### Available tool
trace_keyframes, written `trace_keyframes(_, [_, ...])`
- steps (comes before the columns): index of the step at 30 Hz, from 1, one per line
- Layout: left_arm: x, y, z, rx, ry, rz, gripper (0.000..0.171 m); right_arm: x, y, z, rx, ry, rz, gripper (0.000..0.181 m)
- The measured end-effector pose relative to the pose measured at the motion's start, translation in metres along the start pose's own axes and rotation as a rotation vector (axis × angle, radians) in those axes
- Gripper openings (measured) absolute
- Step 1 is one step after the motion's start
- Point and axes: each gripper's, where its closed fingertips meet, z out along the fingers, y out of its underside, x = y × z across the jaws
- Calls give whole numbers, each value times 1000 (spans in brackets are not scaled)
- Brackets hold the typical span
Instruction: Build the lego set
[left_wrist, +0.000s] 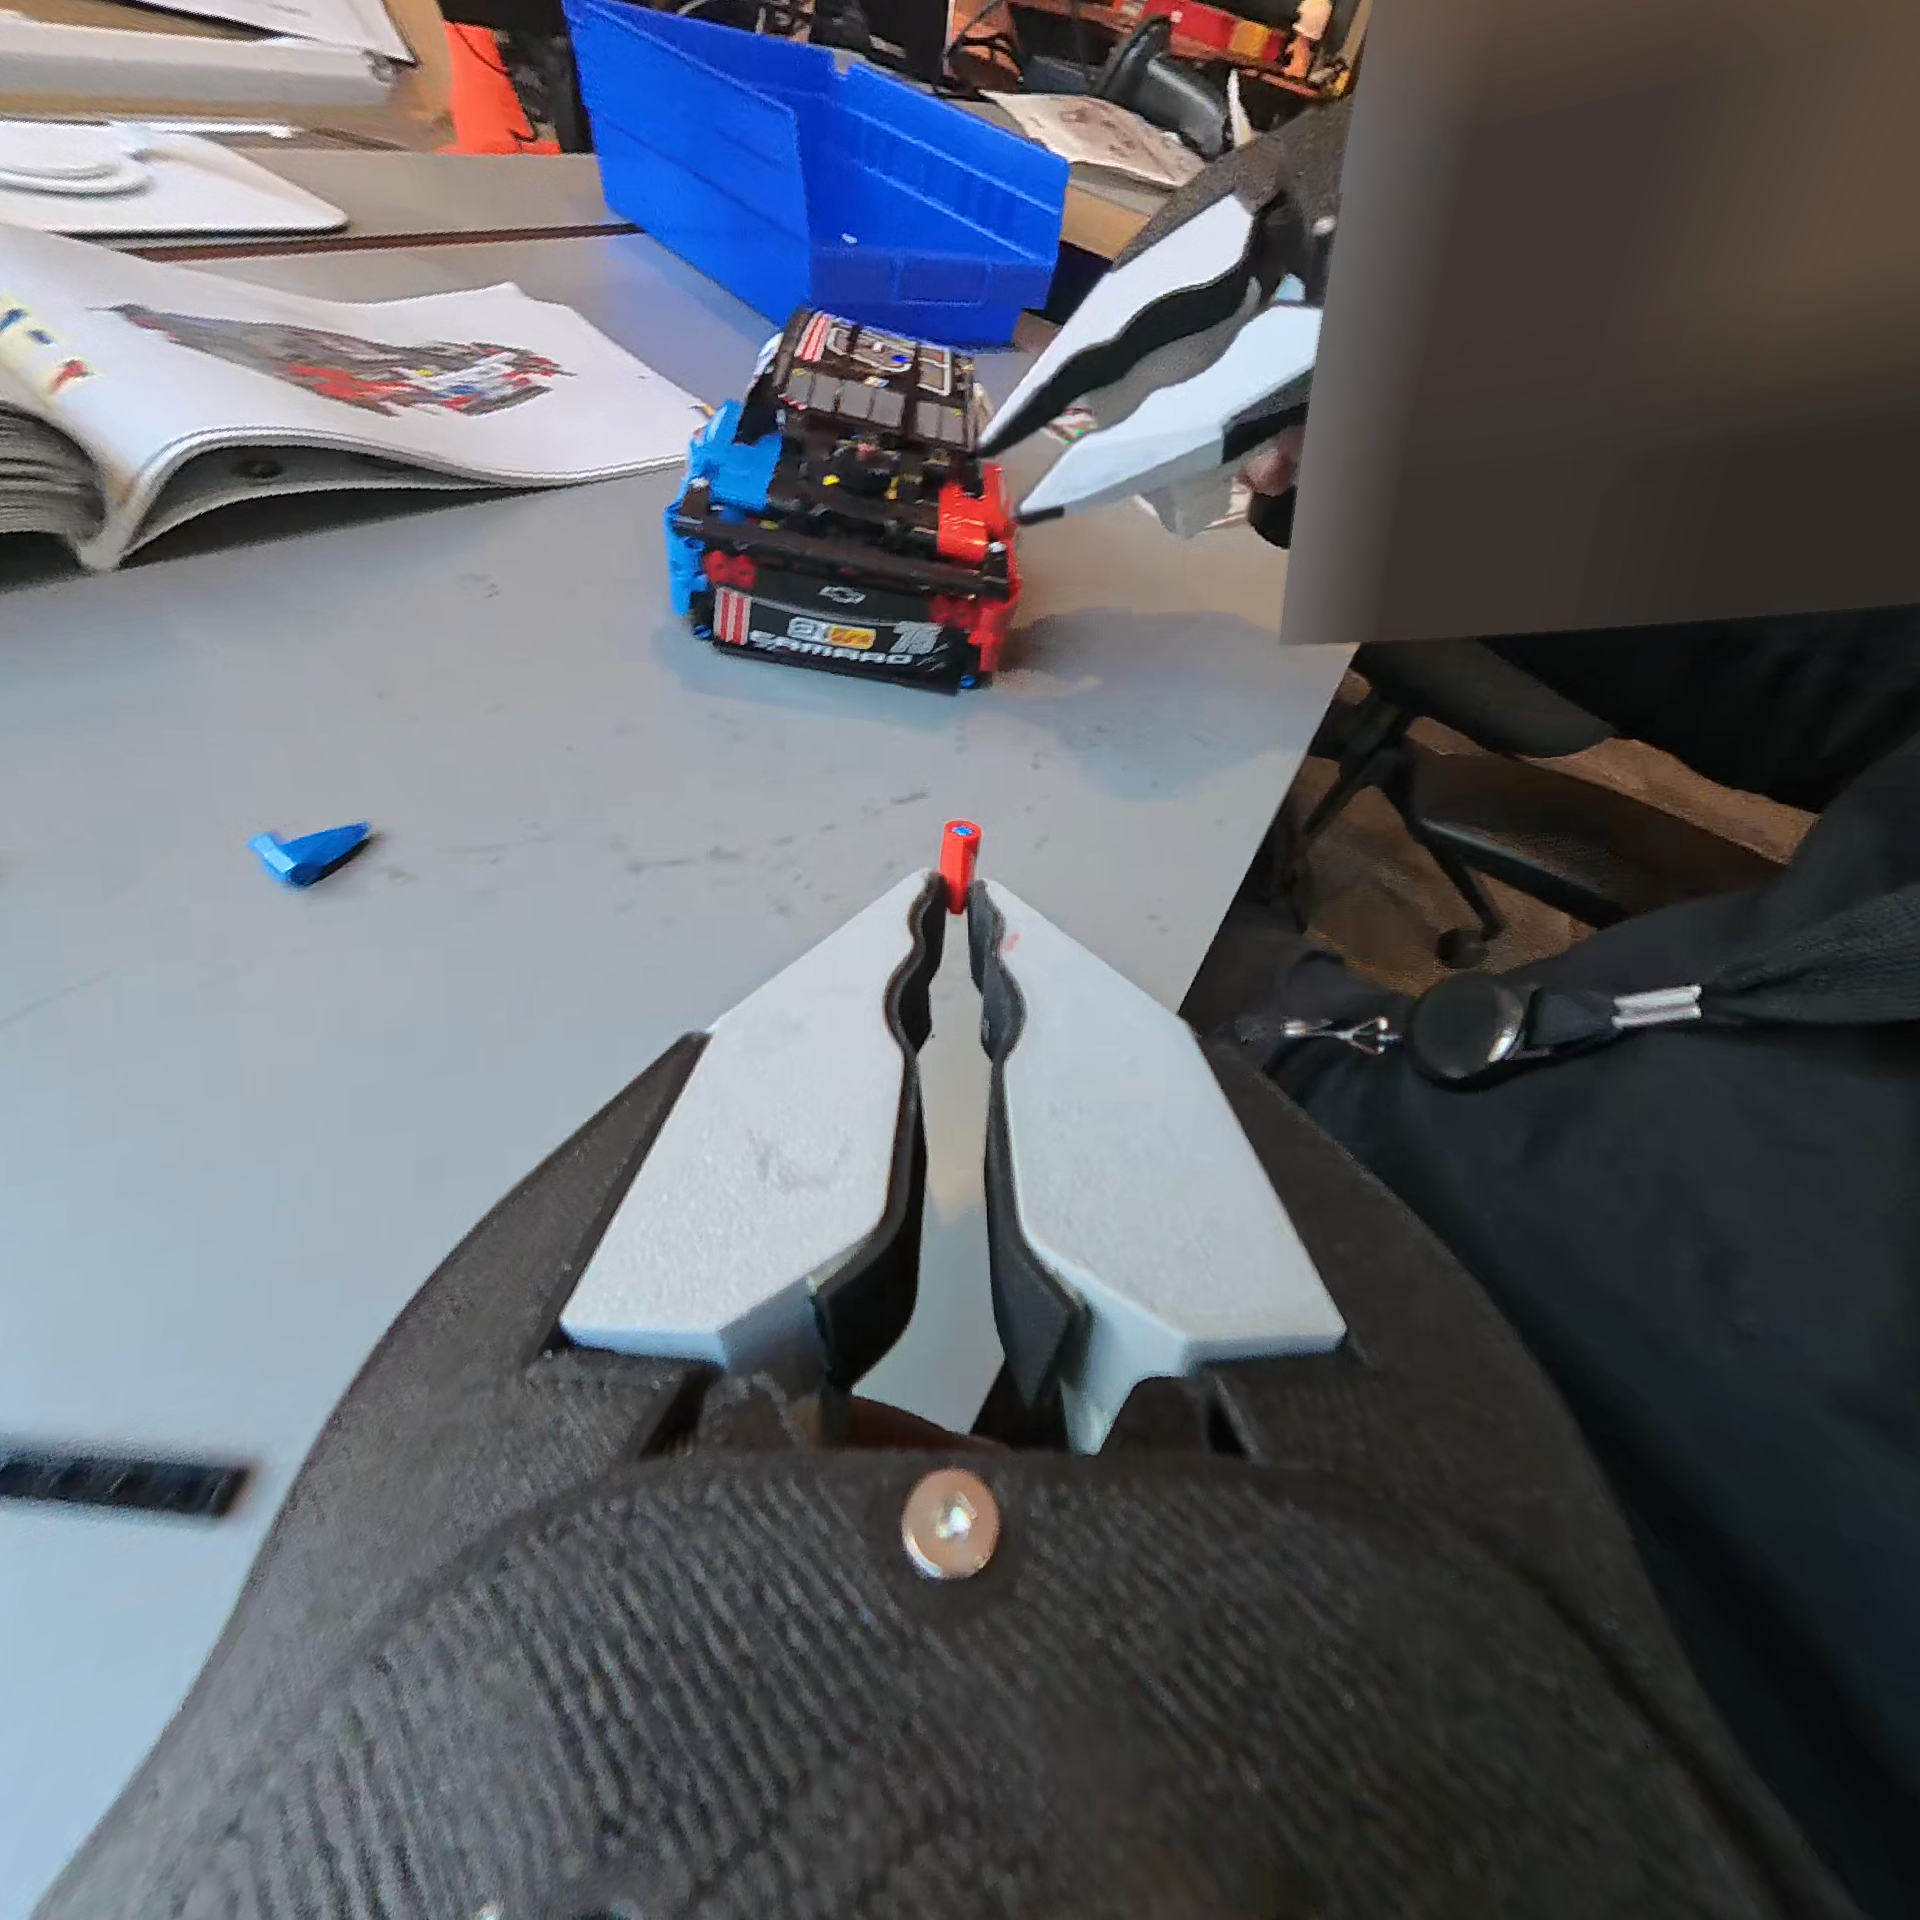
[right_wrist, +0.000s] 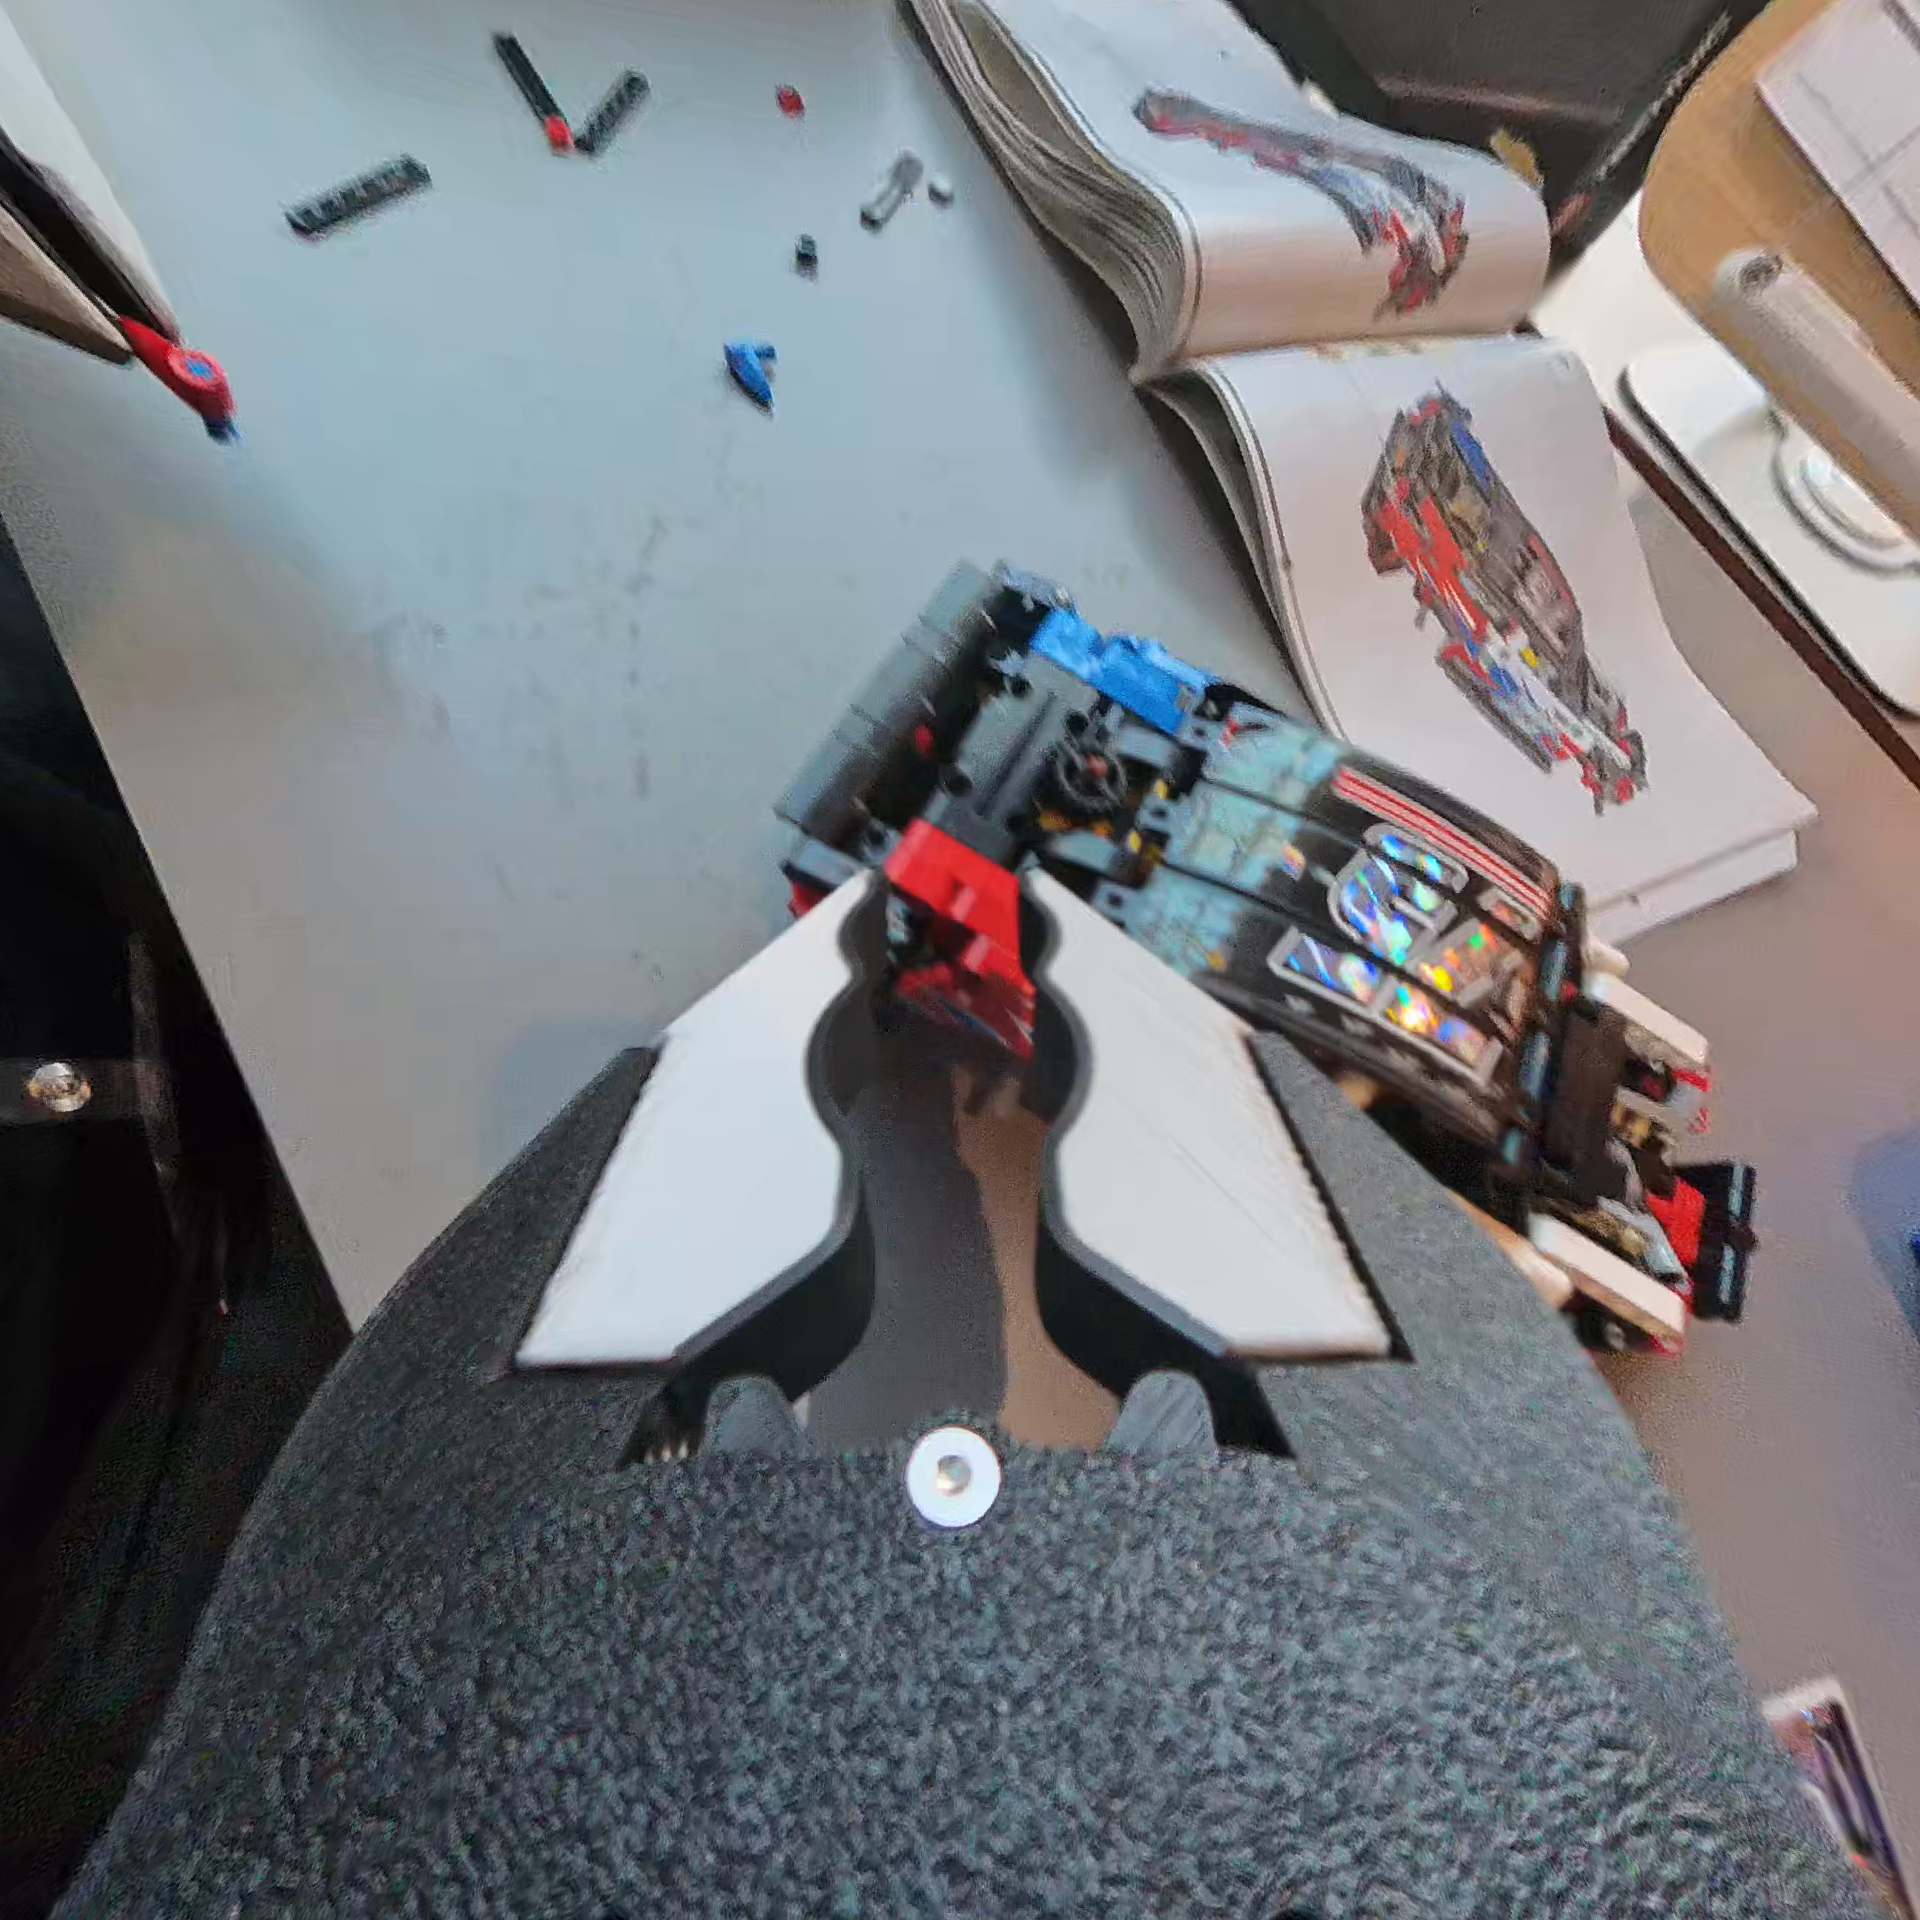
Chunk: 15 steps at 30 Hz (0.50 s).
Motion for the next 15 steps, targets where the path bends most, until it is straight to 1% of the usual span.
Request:
trace_keyframes(1, [4, -2, 7, -5, 11, 0, 1, 7, 8, -6, -13, -18, -30, 35])
trace_keyframes(2, [6, -3, 12, -14, 18, 3, 1, 15, 13, -11, -11, -38, -92, 37])
trace_keyframes(3, [8, -4, 17, -25, 20, 8, 1, 26, 15, -16, -2, -51, -160, 33])
trace_keyframes(4, [11, -4, 21, -33, 21, 16, 1, 39, 16, -20, 3, -70, -208, 34])
trace_keyframes(6, [15, -7, 26, -41, 21, 30, 1, 73, 19, -29, -12, -122, -238, 46])
trace_keyframes(7, [16, -8, 27, -45, 15, 35, 1, 96, 20, -33, -15, -128, -229, 52])
trace_keyframes(9, [19, -10, 28, -47, 3, 42, 1, 135, 30, -38, -34, -191, -154, 63])
trace_keyframes(10, [19, -10, 28, -48, -4, 45, 1, 150, 36, -38, -51, -222, -106, 73])
trace_keyframes(11, [20, -10, 29, -49, -9, 50, 1, 159, 43, -37, -70, -258, -72, 77])
trace_keyframes(15, [20, -12, 31, -46, -11, 63, 1, 178, 67, -28, -133, -350, -18, 82])
